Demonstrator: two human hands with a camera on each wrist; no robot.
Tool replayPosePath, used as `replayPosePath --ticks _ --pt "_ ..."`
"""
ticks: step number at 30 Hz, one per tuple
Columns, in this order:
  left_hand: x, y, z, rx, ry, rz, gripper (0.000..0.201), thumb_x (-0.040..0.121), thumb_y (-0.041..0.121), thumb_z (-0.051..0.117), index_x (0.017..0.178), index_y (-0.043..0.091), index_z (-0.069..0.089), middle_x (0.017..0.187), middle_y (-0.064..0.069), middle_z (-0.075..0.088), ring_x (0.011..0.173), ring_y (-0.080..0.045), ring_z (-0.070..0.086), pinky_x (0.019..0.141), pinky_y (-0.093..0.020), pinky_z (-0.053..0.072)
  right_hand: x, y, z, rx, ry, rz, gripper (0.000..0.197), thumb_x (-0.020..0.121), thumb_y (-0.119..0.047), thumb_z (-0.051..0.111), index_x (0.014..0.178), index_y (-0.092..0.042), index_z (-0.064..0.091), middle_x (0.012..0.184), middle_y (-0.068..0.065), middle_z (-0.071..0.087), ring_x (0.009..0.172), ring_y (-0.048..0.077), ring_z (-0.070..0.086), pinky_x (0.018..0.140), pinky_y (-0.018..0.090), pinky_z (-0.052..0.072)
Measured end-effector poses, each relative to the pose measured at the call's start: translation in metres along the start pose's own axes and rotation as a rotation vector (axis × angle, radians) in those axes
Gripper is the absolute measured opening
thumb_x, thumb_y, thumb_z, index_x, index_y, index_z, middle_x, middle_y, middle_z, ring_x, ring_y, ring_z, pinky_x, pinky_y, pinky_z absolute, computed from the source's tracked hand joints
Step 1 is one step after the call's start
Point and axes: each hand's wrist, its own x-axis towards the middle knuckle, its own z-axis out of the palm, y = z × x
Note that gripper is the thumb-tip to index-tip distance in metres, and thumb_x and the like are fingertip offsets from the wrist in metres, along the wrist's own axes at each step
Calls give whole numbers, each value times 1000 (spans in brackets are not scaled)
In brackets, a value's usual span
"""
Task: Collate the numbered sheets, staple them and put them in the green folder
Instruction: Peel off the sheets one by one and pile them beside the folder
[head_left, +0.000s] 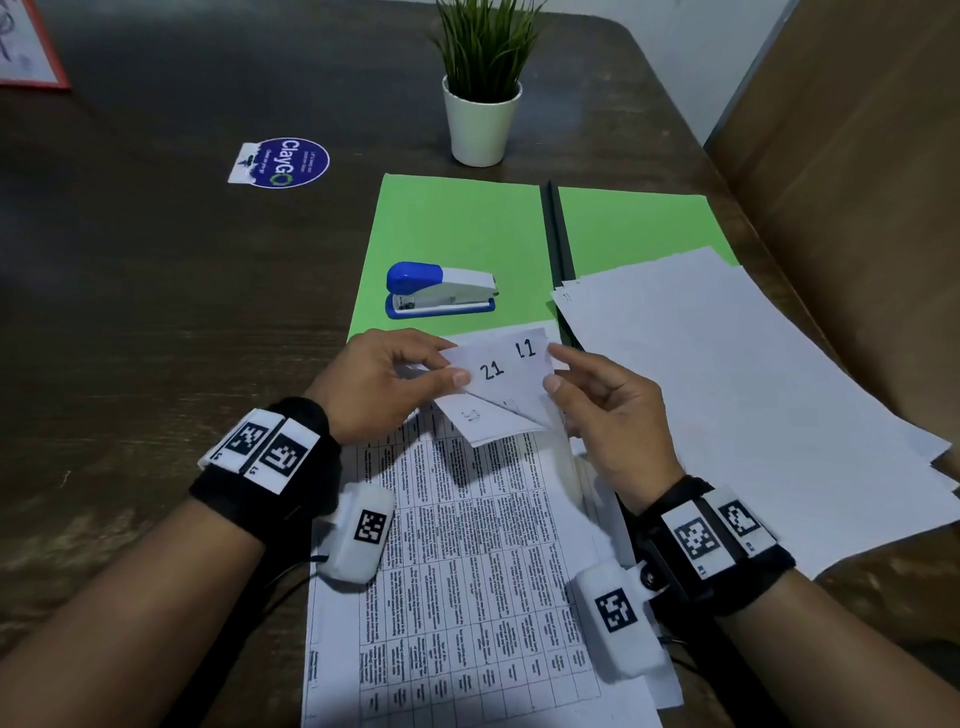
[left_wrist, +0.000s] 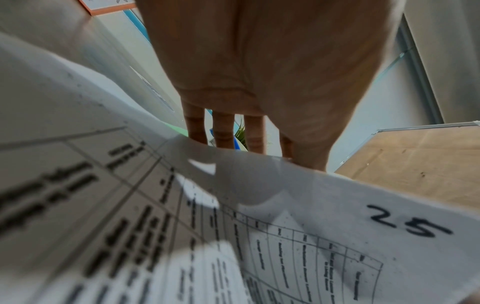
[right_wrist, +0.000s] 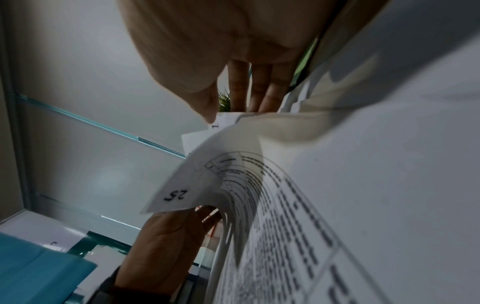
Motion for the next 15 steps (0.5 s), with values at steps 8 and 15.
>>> replayPosePath --ticks 8,15 --pt "0 1 0 12 -1 11 33 72 46 72 90 20 82 115 11 71 108 1 64 96 -27 52 -2 -1 0 -35 -3 -7 24 86 -5 72 103 -21 76 103 3 76 94 23 73 85 51 58" --pt "0 1 -1 11 0 -2 33 71 47 74 91 21 82 116 11 71 108 0 65 99 -33 53 -3 -2 0 -61 8 -39 18 81 -5 78 92 -20 78 81 -2 76 69 17 66 68 31 55"
